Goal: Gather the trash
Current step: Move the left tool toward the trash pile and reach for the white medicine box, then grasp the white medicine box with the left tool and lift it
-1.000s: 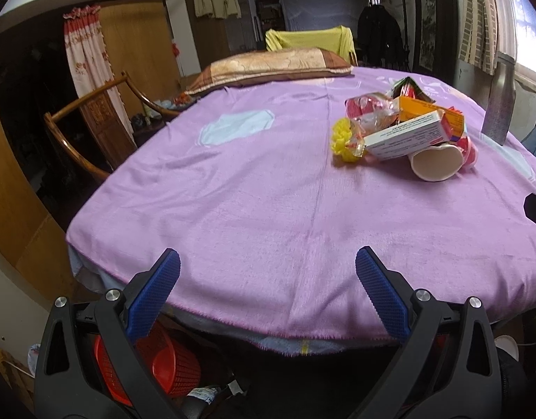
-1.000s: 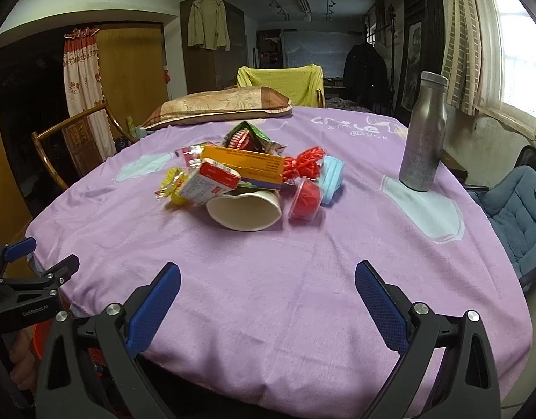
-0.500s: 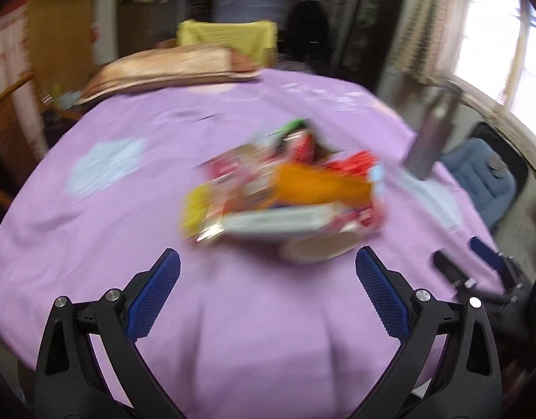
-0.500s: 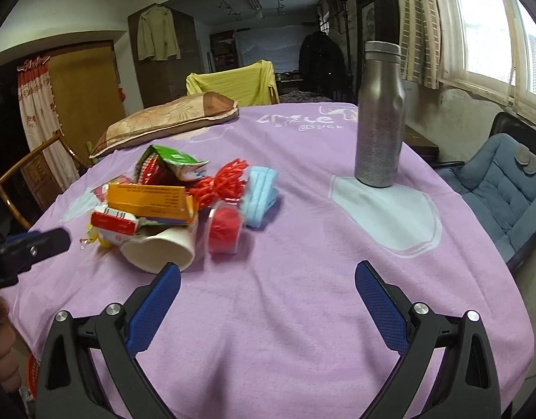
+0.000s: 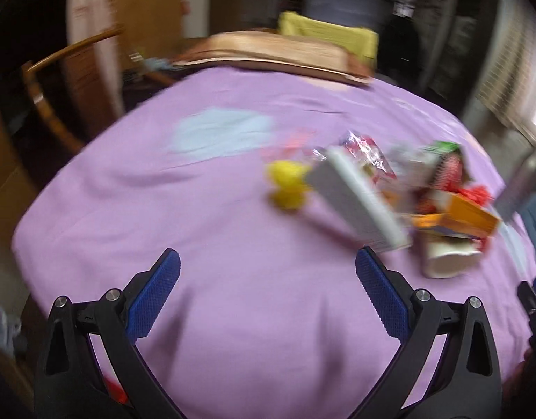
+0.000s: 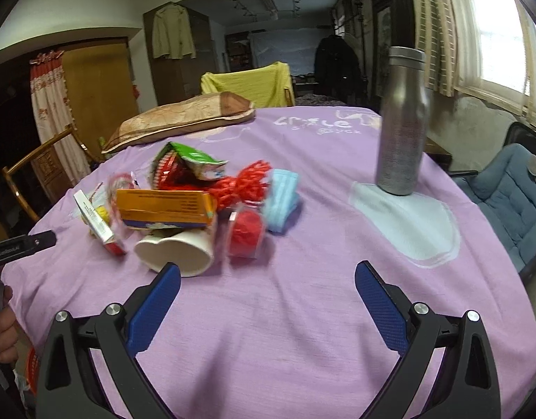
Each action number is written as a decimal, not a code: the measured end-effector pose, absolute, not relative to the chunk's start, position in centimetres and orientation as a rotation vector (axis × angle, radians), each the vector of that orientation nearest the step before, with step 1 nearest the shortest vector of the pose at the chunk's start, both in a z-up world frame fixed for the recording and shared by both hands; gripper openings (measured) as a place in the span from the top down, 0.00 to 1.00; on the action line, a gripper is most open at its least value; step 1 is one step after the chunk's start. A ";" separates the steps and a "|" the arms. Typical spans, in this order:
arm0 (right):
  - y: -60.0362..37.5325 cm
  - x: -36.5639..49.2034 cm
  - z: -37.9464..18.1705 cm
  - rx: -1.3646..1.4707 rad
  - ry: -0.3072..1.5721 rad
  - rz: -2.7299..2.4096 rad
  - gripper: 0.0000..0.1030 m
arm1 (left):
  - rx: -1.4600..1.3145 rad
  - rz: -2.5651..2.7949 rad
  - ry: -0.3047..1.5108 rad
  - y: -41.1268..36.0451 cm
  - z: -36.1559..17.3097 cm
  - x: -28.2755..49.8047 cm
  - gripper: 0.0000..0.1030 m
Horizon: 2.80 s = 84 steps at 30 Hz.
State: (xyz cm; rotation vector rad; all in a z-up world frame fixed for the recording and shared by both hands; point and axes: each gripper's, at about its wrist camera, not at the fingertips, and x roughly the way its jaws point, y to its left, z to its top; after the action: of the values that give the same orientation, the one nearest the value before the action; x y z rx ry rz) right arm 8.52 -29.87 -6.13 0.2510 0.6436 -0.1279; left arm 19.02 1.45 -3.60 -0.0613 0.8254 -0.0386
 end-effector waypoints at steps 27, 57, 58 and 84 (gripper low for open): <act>-28.4 10.4 -7.6 0.250 0.685 -0.038 0.05 | 0.205 -0.043 0.915 -0.6 -7.5 20.8 0.06; -29.3 10.6 -8.6 0.354 0.710 0.026 0.05 | 0.249 -0.304 1.028 4.1 -6.4 16.7 0.06; -29.3 10.6 -8.5 0.352 0.709 0.026 0.05 | 0.280 -0.309 0.997 3.4 -6.2 16.0 0.06; -29.5 10.5 -8.6 0.379 0.695 0.042 0.05 | 0.096 0.071 0.947 9.6 -5.5 16.5 0.06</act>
State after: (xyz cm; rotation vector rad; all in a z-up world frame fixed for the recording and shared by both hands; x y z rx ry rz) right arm 10.46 -29.51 -8.57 0.3786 0.6946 0.0419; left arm 16.46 9.58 -5.49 0.0962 0.9475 0.0715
